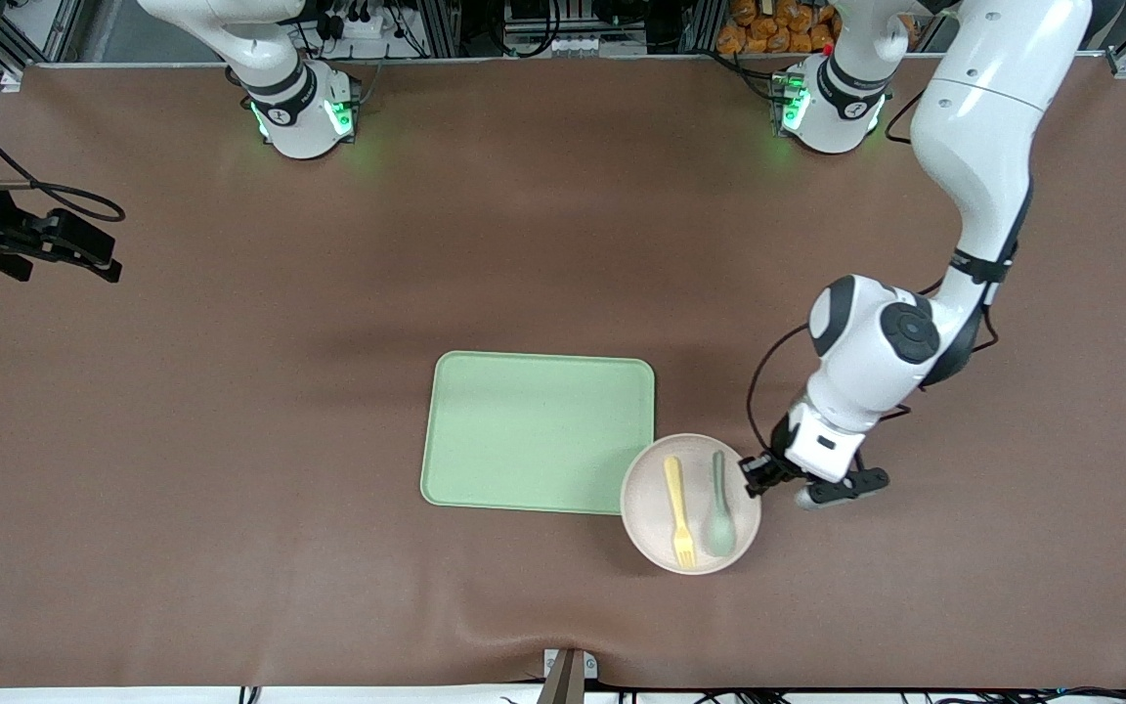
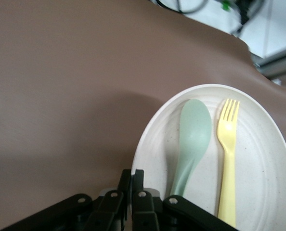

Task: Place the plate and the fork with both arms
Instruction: 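Slide the white plate onto the green tray with the left gripper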

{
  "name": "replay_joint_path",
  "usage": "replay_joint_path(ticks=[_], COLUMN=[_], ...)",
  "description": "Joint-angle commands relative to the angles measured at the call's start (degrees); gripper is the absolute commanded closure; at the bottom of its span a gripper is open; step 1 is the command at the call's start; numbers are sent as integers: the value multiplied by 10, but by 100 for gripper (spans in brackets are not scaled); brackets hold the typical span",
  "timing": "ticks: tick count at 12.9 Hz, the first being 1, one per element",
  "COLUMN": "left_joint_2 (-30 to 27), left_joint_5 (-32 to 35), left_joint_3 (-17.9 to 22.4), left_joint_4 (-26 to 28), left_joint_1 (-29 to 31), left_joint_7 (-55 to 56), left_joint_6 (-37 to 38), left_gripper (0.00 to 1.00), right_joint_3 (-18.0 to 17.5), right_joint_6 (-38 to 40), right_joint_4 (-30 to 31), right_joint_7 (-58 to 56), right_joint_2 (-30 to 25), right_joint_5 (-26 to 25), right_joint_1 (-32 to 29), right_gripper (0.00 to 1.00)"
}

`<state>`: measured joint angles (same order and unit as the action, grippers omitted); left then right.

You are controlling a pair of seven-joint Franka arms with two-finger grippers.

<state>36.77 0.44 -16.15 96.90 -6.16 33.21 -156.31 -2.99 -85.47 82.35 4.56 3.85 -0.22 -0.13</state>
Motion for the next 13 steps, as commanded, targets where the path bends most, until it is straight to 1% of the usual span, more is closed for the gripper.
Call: replay_joint_path(ticks=[1,3,7,8,11,13], left_joint_2=[14,39,80,84,80,72], left_joint_5=[-4,-2,-1,1,3,7], left_joint_3=[0,3,14,18,21,22], left_joint_4=[-13,-32,-30,-26,-17,0], left_joint_1=[-31,-78,-133,-140,-141,-139], left_joint_7=[36,56,62,62,61,59], left_joint_6=[-7,-14,-89,-101,-103,-105], left_gripper=[100,100,100,100,100,100], right_joint_3=[-2,-1,-1,-1,0,0], right_joint_6=[0,0,1,0,1,1], right_joint_4=[7,7,8,8,9,9], right_joint_7=[-4,-4,-3,1,2,2], right_joint_2=[-7,-7,-7,-6,-5,-5], right_joint_5=[1,1,1,1,1,1], right_joint_1=[-5,-5,-5,-6,-5,-5], right_gripper=[0,0,0,0,0,0])
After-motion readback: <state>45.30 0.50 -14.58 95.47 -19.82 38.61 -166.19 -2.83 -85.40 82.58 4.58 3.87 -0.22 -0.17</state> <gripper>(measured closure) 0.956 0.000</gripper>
